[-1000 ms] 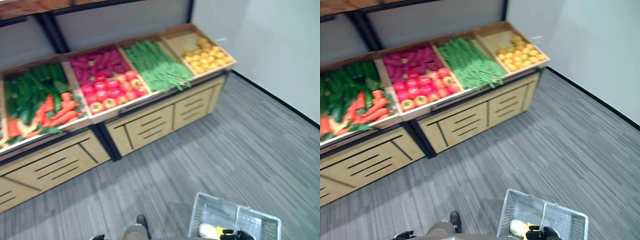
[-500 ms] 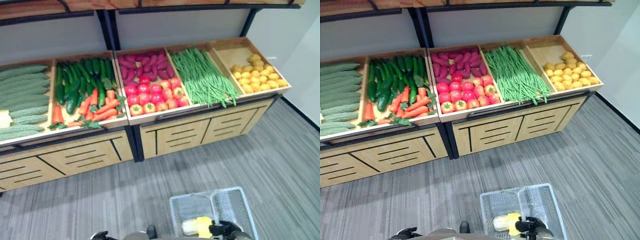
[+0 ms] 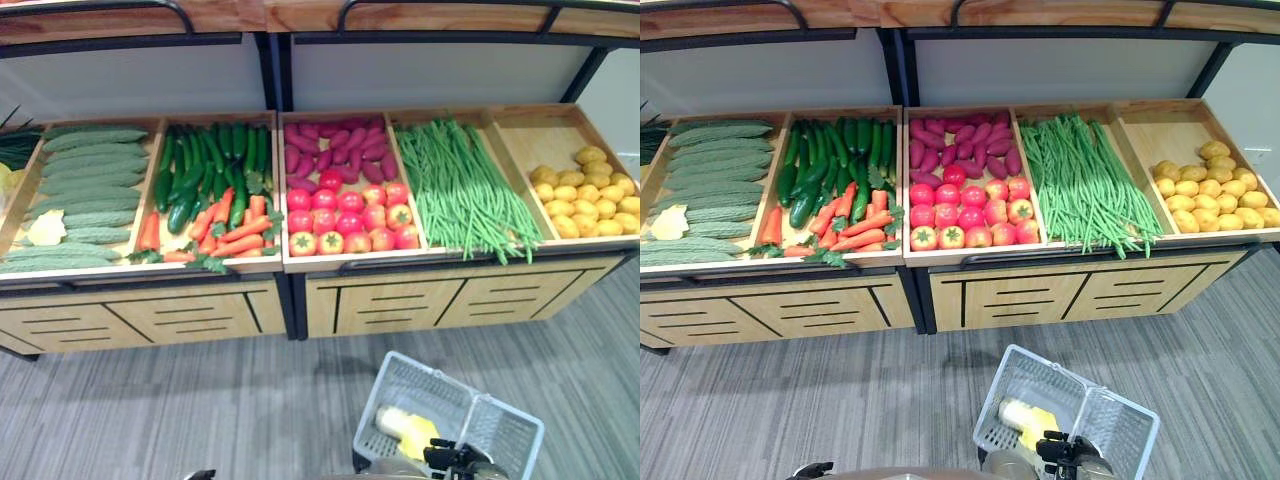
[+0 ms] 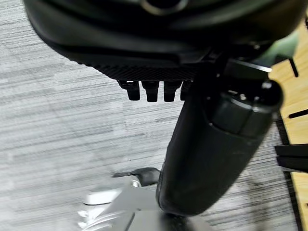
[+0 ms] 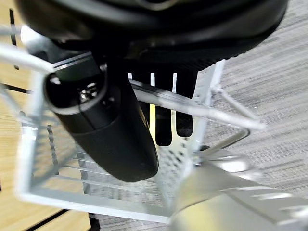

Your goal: Get the vegetables into the basket

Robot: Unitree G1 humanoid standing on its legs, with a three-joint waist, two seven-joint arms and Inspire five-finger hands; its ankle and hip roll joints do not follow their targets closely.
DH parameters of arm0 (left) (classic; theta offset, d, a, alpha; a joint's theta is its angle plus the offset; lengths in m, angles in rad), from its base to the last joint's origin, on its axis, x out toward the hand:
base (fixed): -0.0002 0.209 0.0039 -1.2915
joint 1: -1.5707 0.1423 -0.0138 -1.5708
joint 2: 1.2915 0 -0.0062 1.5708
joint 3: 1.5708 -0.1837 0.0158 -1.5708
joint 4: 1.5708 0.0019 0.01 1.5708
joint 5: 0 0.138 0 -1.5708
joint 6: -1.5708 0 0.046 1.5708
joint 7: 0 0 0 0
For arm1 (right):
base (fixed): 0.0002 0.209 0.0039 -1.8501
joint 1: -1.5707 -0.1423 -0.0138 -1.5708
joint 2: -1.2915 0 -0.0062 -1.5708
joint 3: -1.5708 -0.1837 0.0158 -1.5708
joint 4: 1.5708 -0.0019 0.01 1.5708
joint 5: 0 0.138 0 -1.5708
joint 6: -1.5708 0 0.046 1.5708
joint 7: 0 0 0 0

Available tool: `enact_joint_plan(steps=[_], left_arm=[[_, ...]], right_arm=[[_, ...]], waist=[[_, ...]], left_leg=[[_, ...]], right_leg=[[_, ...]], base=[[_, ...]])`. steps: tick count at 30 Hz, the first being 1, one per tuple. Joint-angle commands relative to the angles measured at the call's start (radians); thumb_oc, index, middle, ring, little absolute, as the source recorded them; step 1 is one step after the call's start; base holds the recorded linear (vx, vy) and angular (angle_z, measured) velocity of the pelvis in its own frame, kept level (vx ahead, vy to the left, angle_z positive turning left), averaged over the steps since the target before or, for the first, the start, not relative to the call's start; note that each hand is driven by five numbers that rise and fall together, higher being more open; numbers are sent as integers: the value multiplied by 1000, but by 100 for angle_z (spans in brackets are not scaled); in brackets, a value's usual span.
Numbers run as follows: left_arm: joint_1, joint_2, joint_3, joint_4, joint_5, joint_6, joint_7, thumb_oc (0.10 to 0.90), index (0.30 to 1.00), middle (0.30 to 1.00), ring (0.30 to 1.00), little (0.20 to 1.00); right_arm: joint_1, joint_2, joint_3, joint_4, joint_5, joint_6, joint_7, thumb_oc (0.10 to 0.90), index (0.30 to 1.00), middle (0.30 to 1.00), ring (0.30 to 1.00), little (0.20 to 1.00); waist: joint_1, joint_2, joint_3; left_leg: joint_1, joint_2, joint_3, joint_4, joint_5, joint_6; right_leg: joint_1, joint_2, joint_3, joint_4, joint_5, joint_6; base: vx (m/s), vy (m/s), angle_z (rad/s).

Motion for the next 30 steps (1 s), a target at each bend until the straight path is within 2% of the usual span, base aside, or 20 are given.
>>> enact_joint_plan(steps=[1,6,8,9,11,13,14,15,16,17,25,28,30], left_arm=[[-28,-4,3,40,-11,1,6,900,1000,1000,1000,1000],[-19,-18,54,22,-100,-21,40,900,1000,1000,1000,1000],[-17,-29,74,-17,-170,-40,65,900,1000,1000,1000,1000],[-4,-45,79,-86,-232,-62,89,900,1000,1000,1000,1000],[7,-52,86,-116,-264,-67,95,900,1000,1000,1000,1000],[45,-63,89,-240,-326,-87,120,900,1000,1000,1000,1000],[72,-65,87,-328,-343,-90,122,900,1000,1000,1000,1000],[138,-69,90,-507,-365,-96,128,900,1000,1000,1000,1000],[142,-69,90,-510,-364,-94,128,900,1000,1000,1000,1000],[198,-74,99,-633,-378,-86,128,900,1000,1000,1000,1000],[321,-66,129,-968,-380,-90,131,900,1000,1000,1000,1000],[339,-49,163,-1142,-370,-117,148,900,1000,1000,1000,1000],[336,-44,174,-1191,-370,-128,159,900,1000,1000,1000,1000]], right_arm=[[49,-37,11,47,4,18,5,400,300,300,300,300],[56,-39,-1,64,9,13,-6,400,300,300,300,300],[50,-40,-10,69,16,10,-18,400,300,300,300,300],[49,-43,-19,68,25,10,-30,400,300,300,300,300],[52,-43,-21,66,27,8,-35,400,300,300,300,300],[60,-44,-30,59,36,6,-42,400,300,300,300,300],[66,-43,-34,54,42,6,-45,400,300,300,300,300],[75,-43,-41,38,44,7,-52,400,300,300,300,300],[76,-43,-40,38,44,8,-53,400,300,300,300,300],[87,-41,-44,19,45,10,-58,400,300,300,300,300],[118,-27,-35,-42,39,13,-75,400,300,300,300,300],[135,-14,-28,-55,38,8,-82,400,300,300,300,300],[139,-10,-25,-54,35,6,-83,400,300,300,300,300]], waist=[[-16,0,-13],[-5,-4,-20],[1,-9,-17],[8,-10,-11],[12,-11,-7],[19,-12,1],[23,-12,6],[30,-13,12],[29,-13,11],[36,-12,14],[47,-12,13],[56,-15,11],[56,-16,9]], left_leg=[[-72,-15,10,-76,45,19],[-60,-4,-2,-76,44,6],[-61,-2,-11,-76,46,4],[-63,-2,-22,-76,50,2],[-64,-1,-26,-76,52,2],[-67,-1,-39,-76,56,1],[-68,-1,-44,-76,58,1],[-73,-1,-51,-76,60,0],[-73,-1,-52,-76,60,0],[-74,-1,-56,-76,61,-1],[-73,-2,-66,-76,52,-2],[-68,1,-66,-76,44,-4],[-65,2,-66,-76,42,-5]], right_leg=[[55,-13,12,8,-126,59],[79,-7,-16,8,-148,52],[82,-7,-30,8,-150,50],[82,-7,-41,8,-150,48],[82,-6,-46,8,-150,47],[84,-7,-58,8,-151,45],[85,-7,-63,8,-150,45],[84,-9,-75,8,-151,46],[84,-9,-75,8,-151,46],[85,-11,-85,8,-152,46],[94,-15,-102,8,-159,47],[101,-15,-105,8,-167,47],[104,-15,-105,8,-168,47]], base=[[33,-99,3],[28,-70,6],[3,-67,11],[-12,-65,13],[-11,-34,19],[-5,-30,17],[-2,-36,12],[-3,-28,16],[2,-29,32],[11,-16,32],[18,-12,9],[17,-9,4],[0,0,0]])
